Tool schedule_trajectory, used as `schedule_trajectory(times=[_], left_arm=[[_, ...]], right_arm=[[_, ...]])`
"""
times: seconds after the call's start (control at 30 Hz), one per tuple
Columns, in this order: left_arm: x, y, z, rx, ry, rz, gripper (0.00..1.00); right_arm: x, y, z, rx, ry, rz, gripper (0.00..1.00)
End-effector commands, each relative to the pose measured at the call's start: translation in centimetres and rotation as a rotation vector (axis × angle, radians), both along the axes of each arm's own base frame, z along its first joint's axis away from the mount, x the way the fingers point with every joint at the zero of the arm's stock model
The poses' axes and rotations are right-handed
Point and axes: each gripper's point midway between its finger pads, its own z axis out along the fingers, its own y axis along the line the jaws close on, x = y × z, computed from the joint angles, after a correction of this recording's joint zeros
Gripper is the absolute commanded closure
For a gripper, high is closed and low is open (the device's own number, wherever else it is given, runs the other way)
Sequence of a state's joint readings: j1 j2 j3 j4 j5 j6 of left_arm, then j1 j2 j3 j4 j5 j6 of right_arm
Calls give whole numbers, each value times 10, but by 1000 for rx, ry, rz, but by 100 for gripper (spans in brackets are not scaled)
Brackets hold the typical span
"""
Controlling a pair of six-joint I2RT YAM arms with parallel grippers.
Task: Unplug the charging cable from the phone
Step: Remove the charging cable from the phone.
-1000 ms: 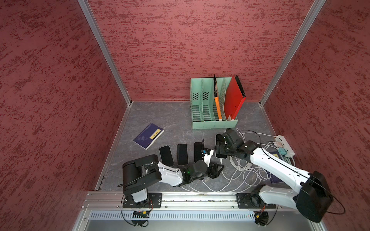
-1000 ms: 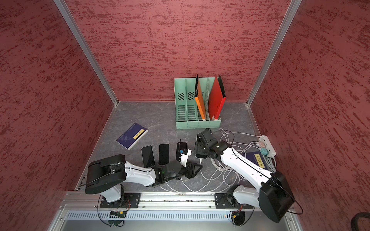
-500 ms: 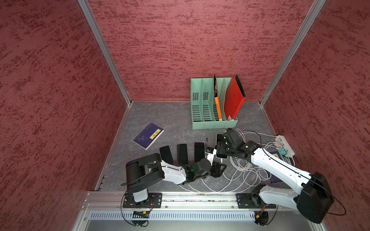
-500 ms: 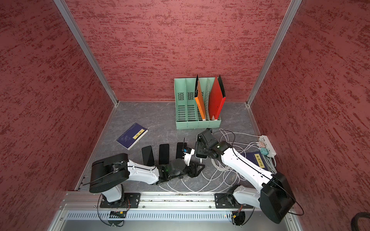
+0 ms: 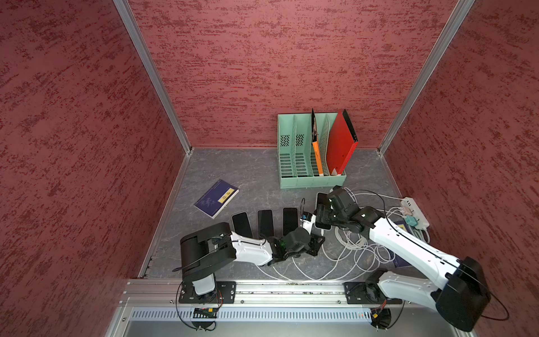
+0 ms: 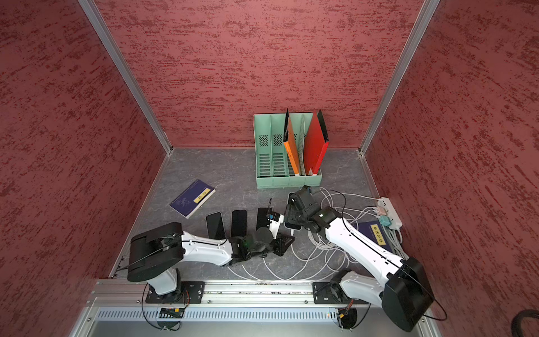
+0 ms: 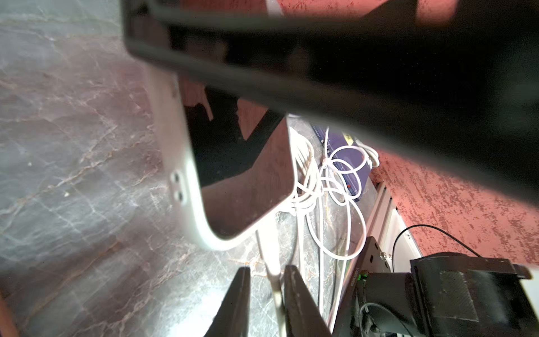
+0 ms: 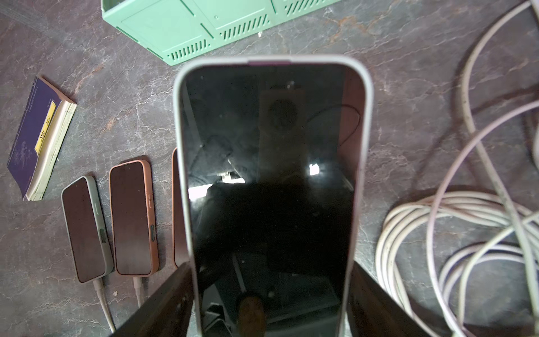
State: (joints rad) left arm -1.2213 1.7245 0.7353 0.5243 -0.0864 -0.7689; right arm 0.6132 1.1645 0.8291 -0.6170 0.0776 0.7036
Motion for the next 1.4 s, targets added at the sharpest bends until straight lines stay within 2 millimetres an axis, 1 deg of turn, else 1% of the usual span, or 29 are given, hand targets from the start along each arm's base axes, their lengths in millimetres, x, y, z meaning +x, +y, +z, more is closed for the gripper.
schedule_trajectory(times=[0.0,0.1,0.13,0.17,0.2,0.33,0.43,0.6,0.7,0.8,0.93,0.97,1.0,1.03,1.07,1.1,1.13,1.2,1.27,1.37], left_arm=[[0,-5,-5,1,15,-27,78],[-1,-5,-7,1,22,-32,84],[0,-5,-7,-2,20,-32,89],[0,-5,-6,-4,17,-32,97],[-1,-6,-5,-3,14,-35,100],[-6,-7,-3,-8,0,-54,100],[-9,-10,2,-4,-28,-71,100],[-17,-15,6,-5,-61,-99,100],[-22,-16,5,-2,-67,-111,100],[-24,-17,7,2,-77,-117,100],[-25,-15,9,5,-86,-121,100],[-24,-14,11,8,-95,-120,98],[-22,-12,17,11,-107,-115,76],[-21,-10,21,18,-120,-110,50],[-20,-4,25,38,-132,-102,34],[-19,1,29,53,-147,-99,25],[-20,5,37,62,-173,-106,18],[-18,18,57,94,-227,-105,1],[-17,31,72,139,-281,-110,0],[-14,58,97,182,-343,-78,0]], right_arm=[[14,12,31,107,-97,-16,76],[15,13,35,115,-105,-16,76],[15,13,36,115,-109,-16,76],[15,12,36,110,-108,-21,77],[15,11,36,107,-107,-25,77],[19,9,40,88,-115,-36,77],[24,7,47,83,-137,-54,78],[34,-1,71,77,-200,-90,78],[40,-1,80,75,-215,-93,78],[45,2,82,81,-233,-85,78],[44,-1,76,53,-212,-89,78],[42,-4,72,39,-197,-99,78],[40,-8,68,23,-177,-110,78],[38,-12,62,3,-146,-118,77],[37,-16,56,-15,-115,-126,77],[36,-19,51,-34,-87,-125,77],[35,-22,44,-58,-60,-125,77],[34,-30,30,-102,-15,-132,76],[34,-35,17,-130,24,-133,75],[34,-45,-2,-163,69,-152,74]])
